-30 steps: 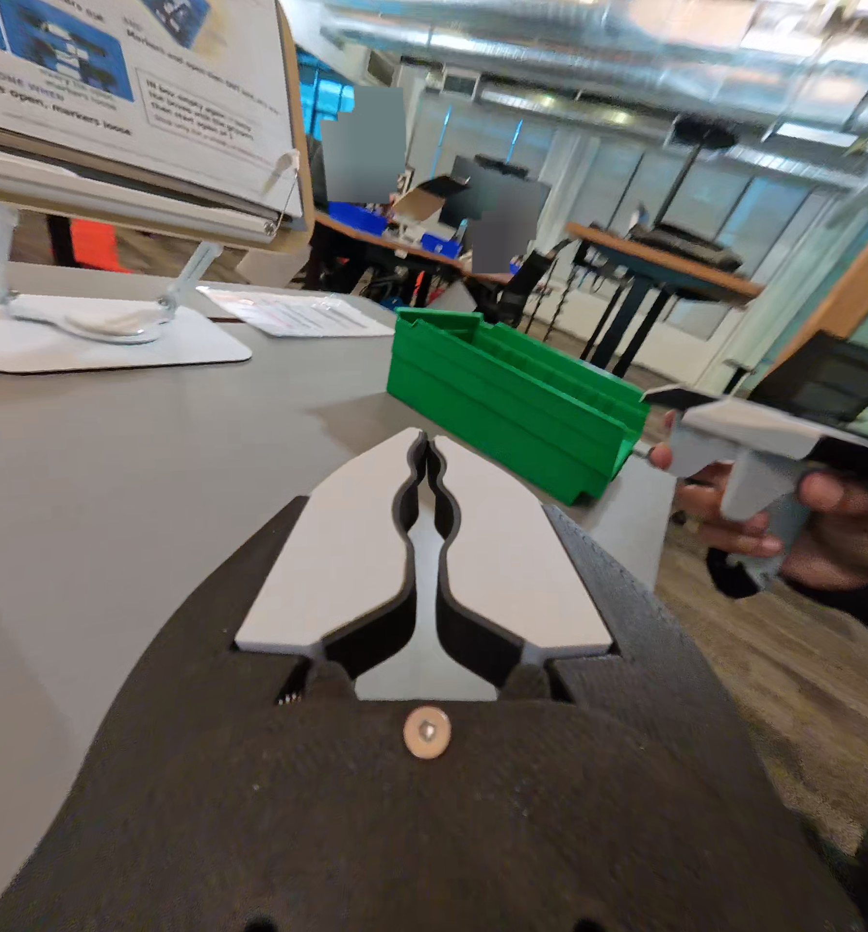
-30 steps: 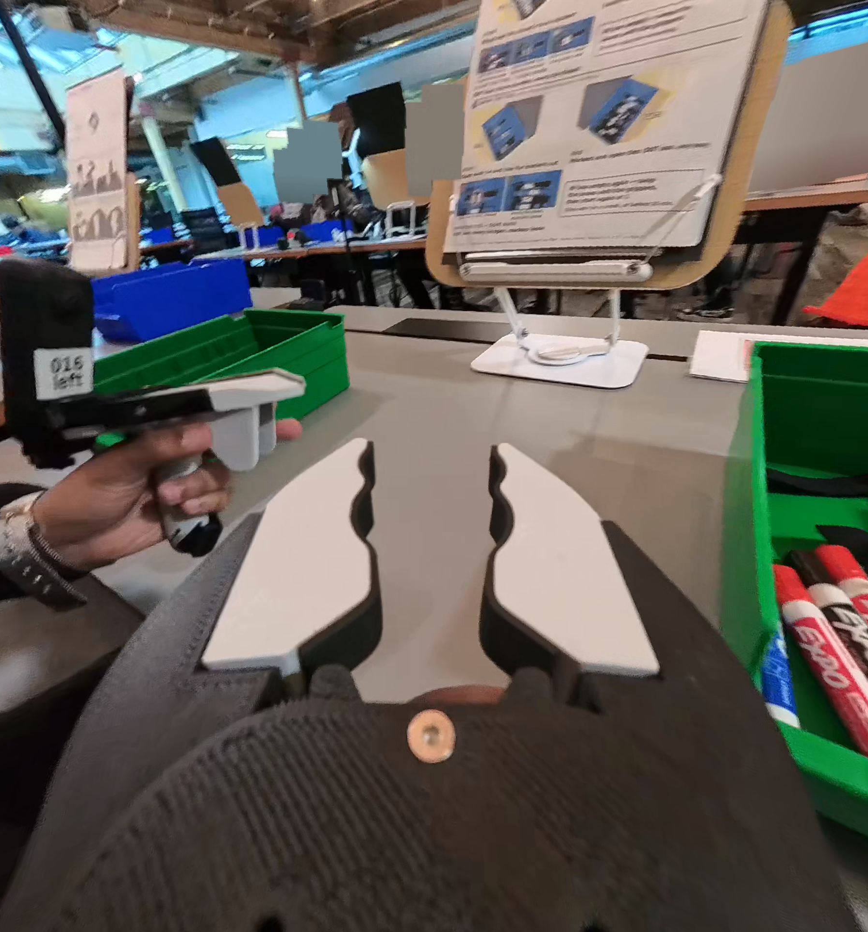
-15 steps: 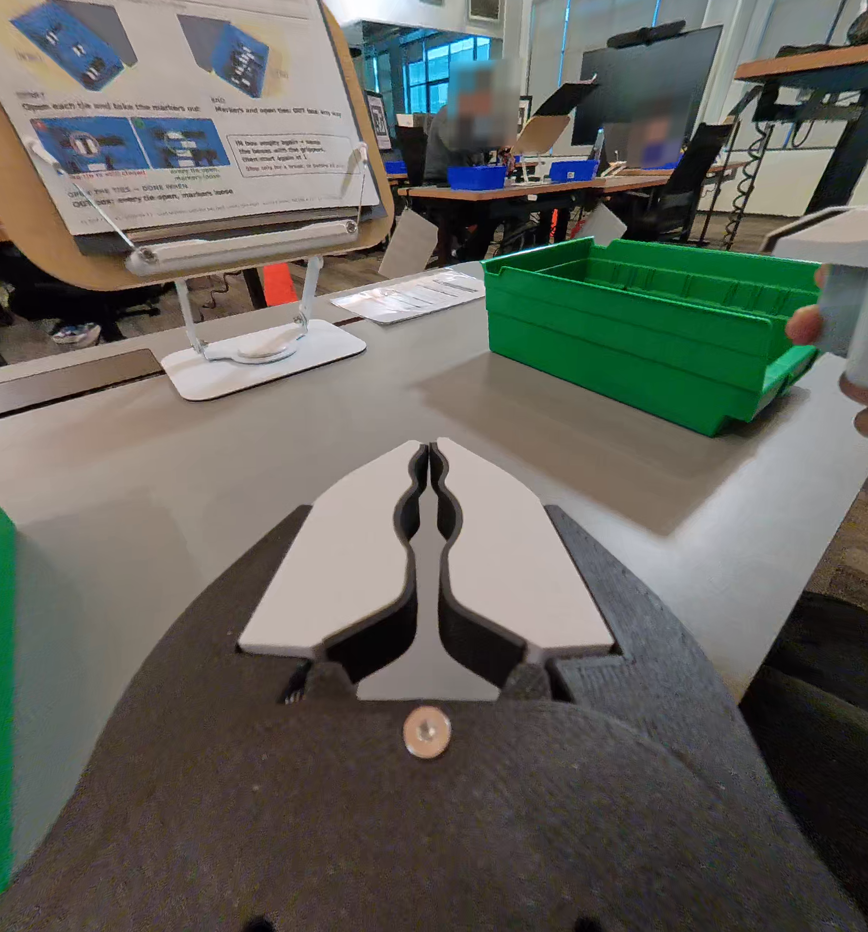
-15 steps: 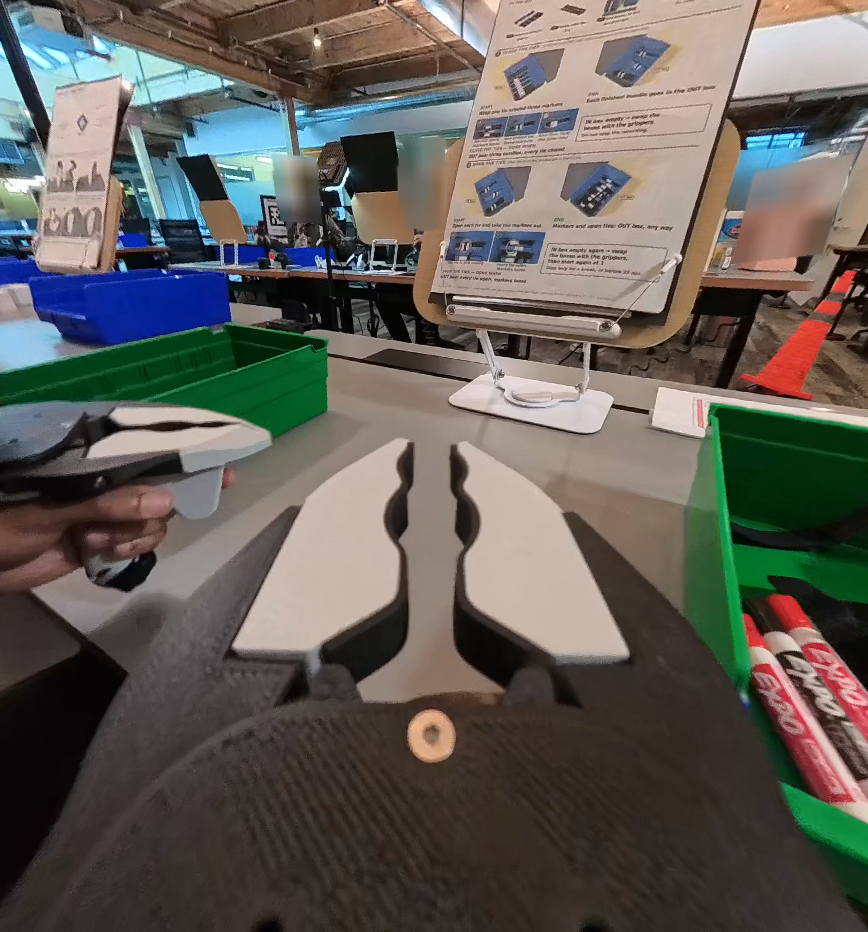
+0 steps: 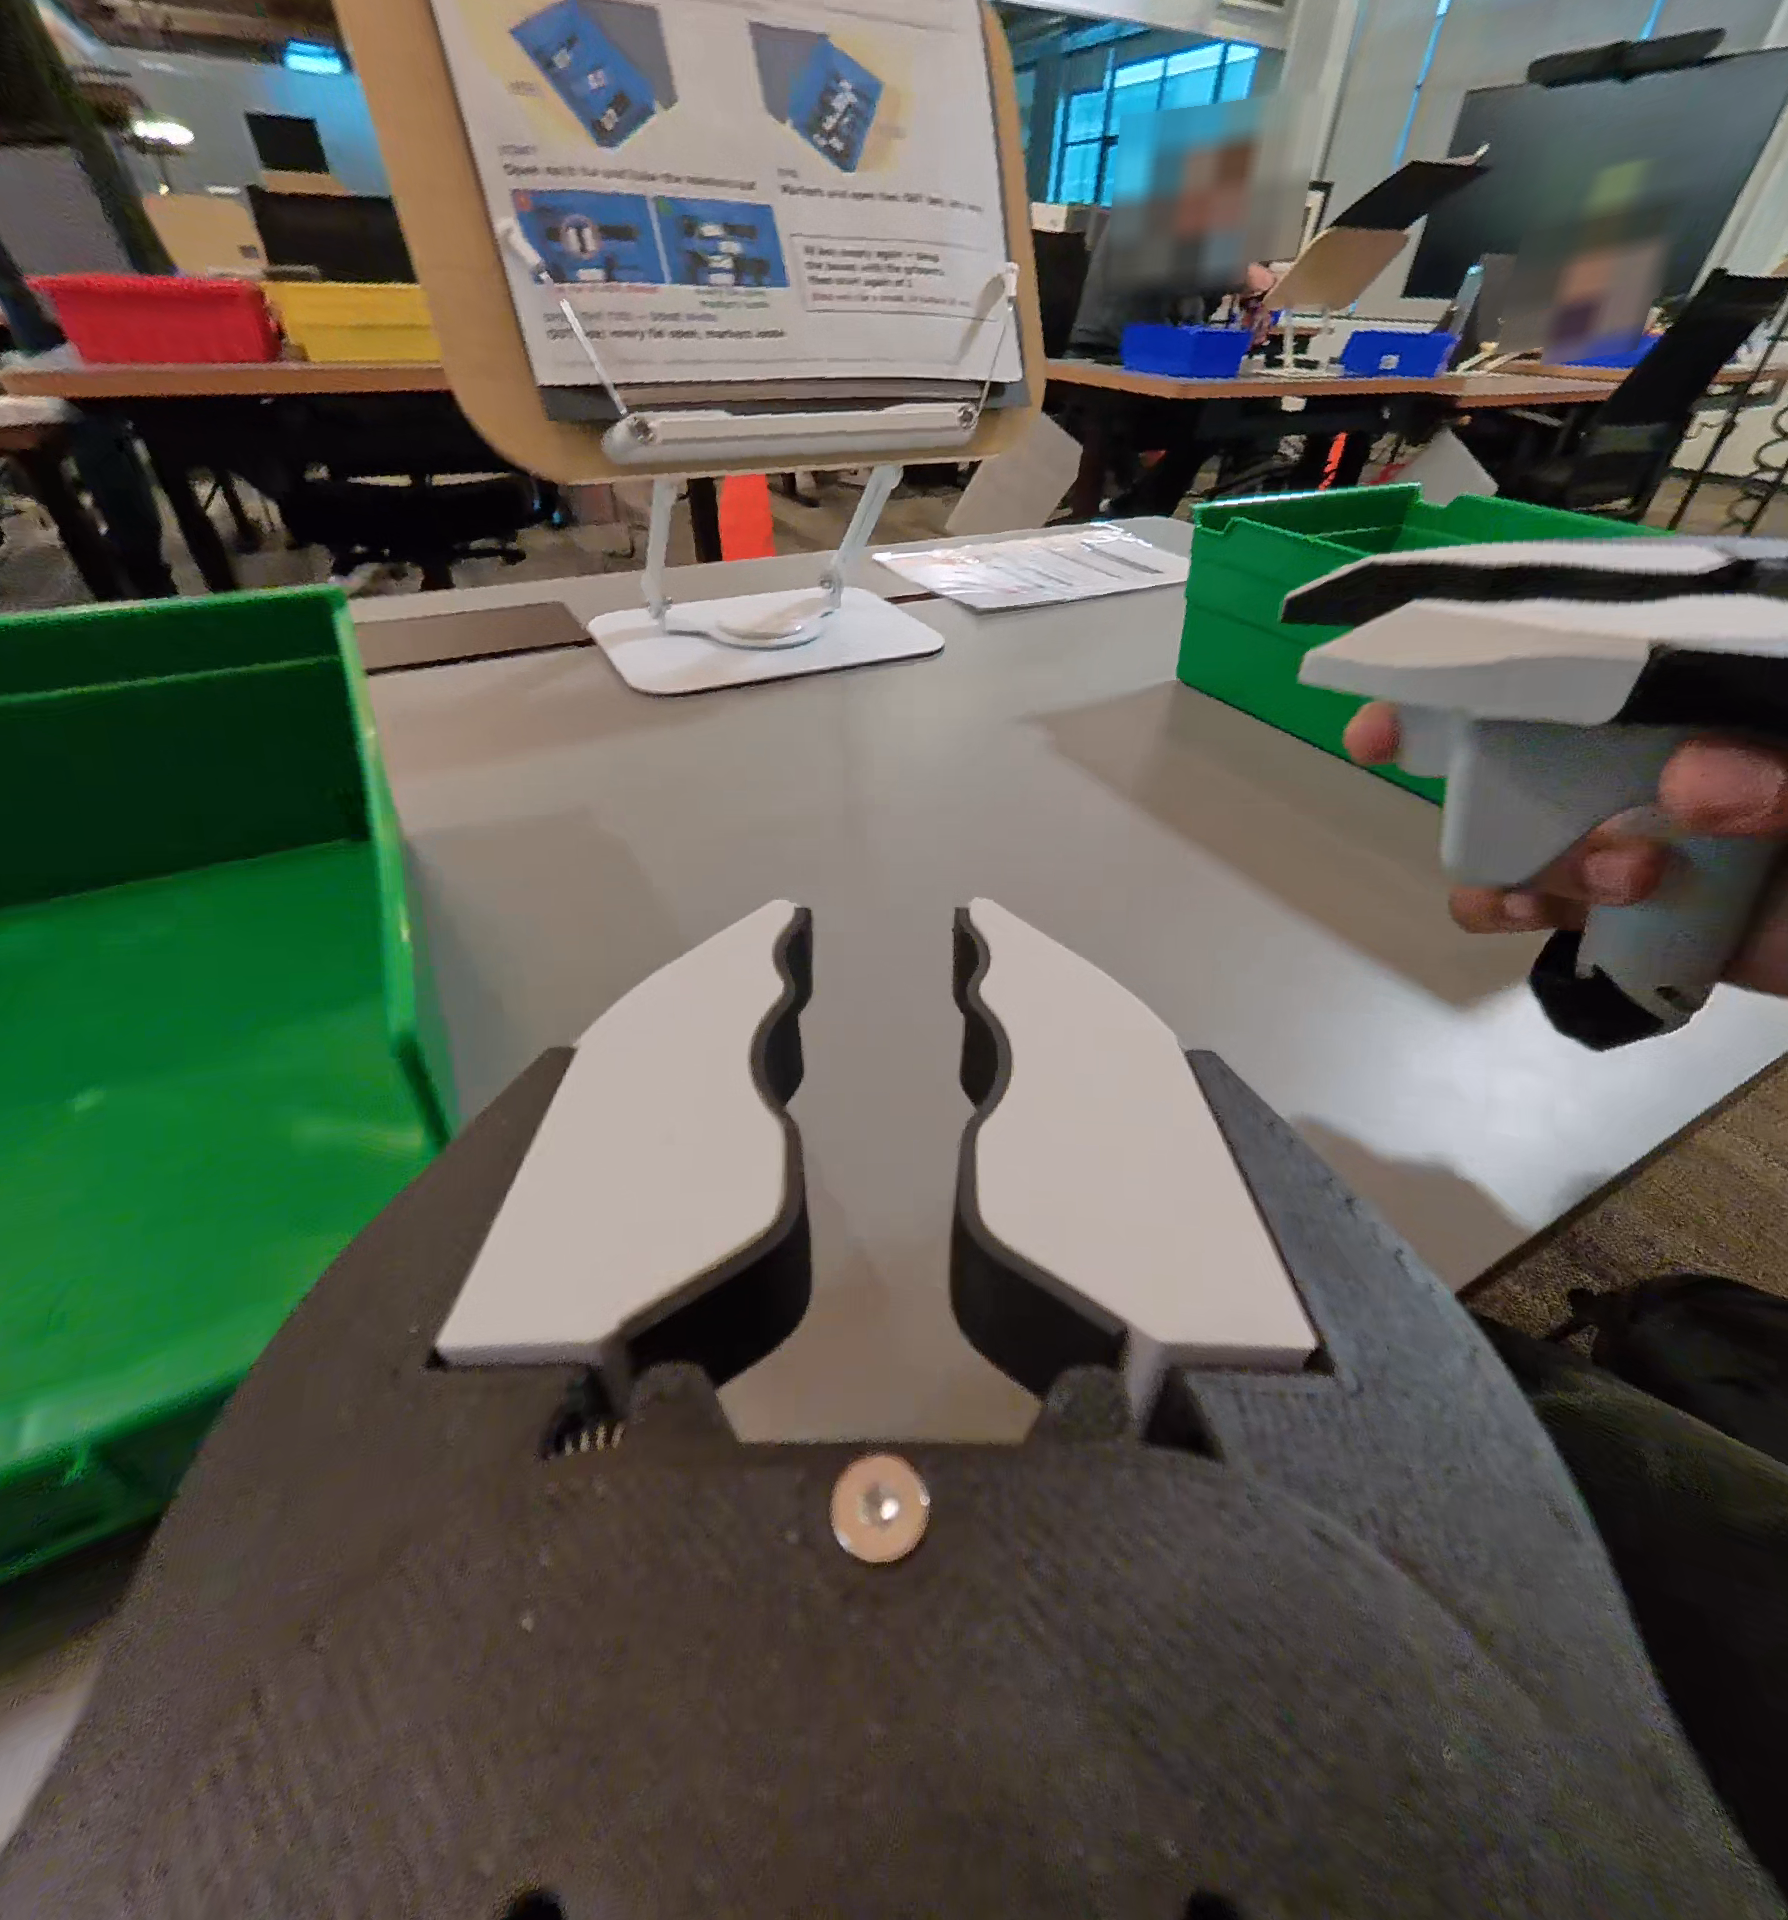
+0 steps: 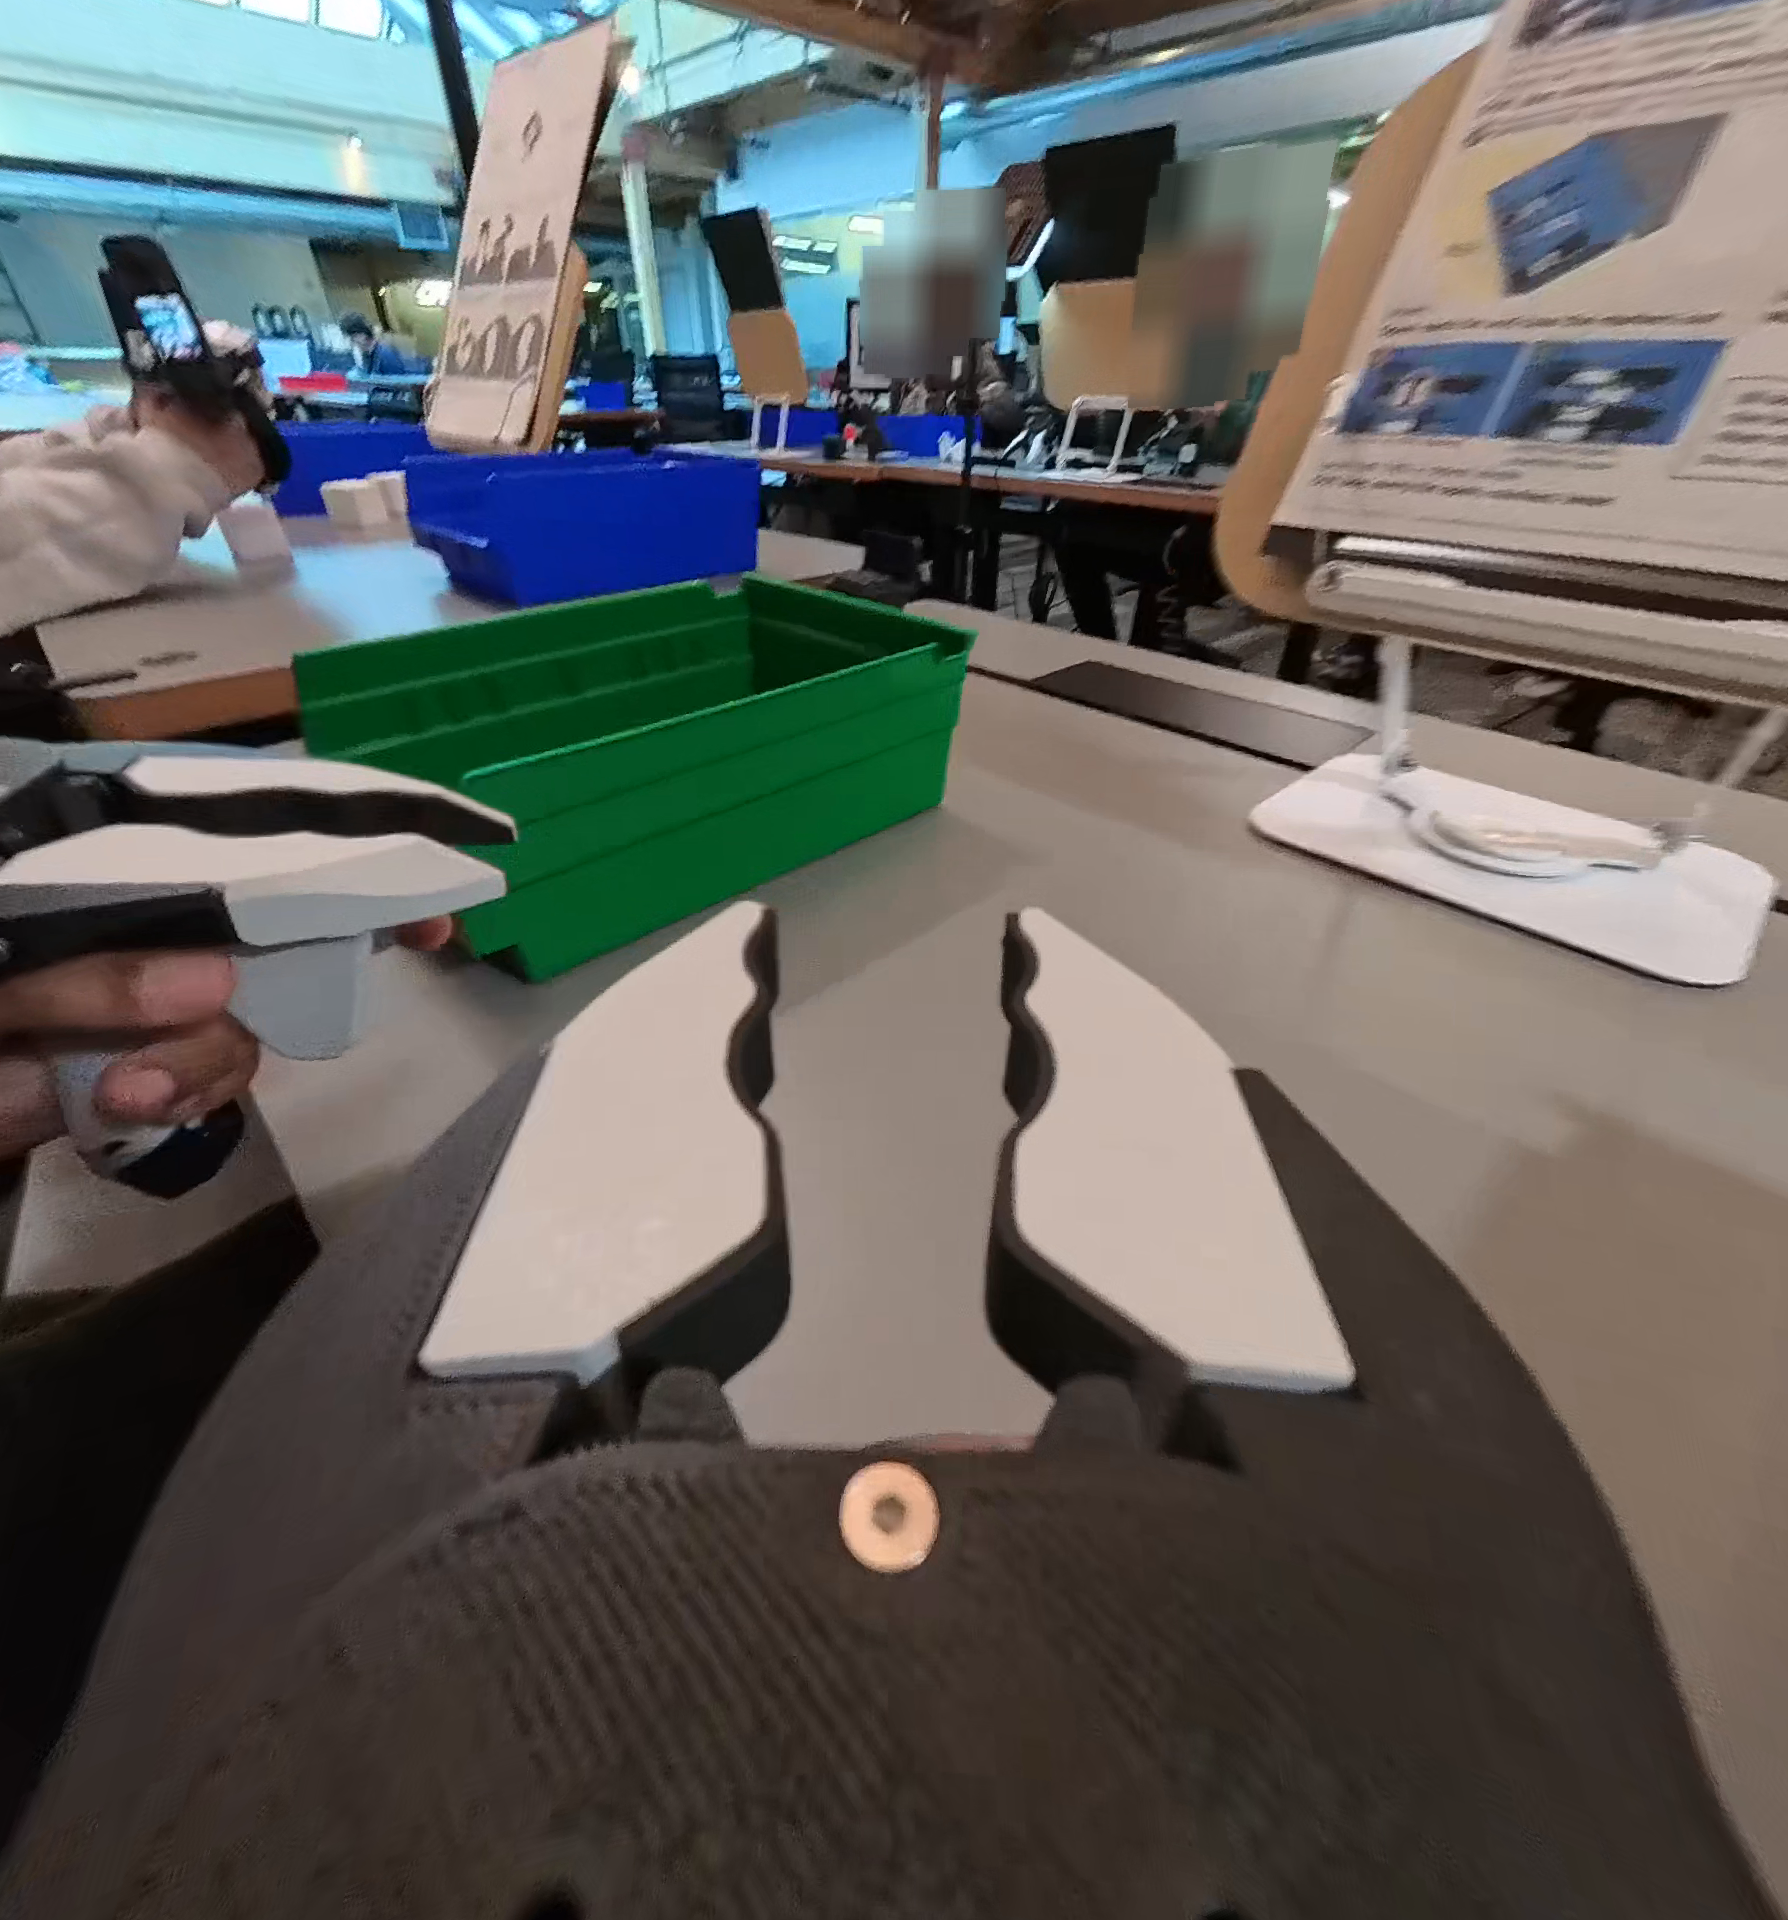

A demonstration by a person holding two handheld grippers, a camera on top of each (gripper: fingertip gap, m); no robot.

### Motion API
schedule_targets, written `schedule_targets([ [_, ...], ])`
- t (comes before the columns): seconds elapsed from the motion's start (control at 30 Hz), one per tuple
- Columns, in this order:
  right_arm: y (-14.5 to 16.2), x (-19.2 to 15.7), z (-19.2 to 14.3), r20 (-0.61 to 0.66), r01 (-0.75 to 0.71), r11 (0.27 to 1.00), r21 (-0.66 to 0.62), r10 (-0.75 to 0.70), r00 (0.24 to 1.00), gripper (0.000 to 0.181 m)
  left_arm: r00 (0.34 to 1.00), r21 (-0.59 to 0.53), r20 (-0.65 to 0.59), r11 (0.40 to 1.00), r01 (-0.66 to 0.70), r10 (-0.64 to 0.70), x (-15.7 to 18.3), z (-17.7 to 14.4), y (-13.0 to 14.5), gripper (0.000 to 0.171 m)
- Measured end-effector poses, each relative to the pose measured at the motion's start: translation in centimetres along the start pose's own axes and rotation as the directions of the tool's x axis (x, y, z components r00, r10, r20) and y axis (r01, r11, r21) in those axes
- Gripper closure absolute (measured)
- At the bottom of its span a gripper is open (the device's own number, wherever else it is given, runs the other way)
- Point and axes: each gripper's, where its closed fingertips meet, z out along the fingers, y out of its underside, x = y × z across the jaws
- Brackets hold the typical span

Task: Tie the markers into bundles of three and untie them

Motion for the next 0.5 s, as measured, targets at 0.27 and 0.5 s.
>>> schedule_targets([
  [0.27, 2.5, -5.2, 2.0, 0.163, -0.182, 0.973, -0.139, 0.204, 0.965, 0.109, 0.96, -0.107, 0.024, 0.955, 0.278, -0.277, -0.2, -2.5, 1.4, 0.125],
  [0.5, 1.7, -6.8, -0.2, 0.138, -0.398, 0.906, -0.142, 0.416, 0.899, 0.102, 0.962, -0.111, 0.038, 0.956, 0.273, -0.271, 0.6, -2.5, 1.3, 0.117],
])
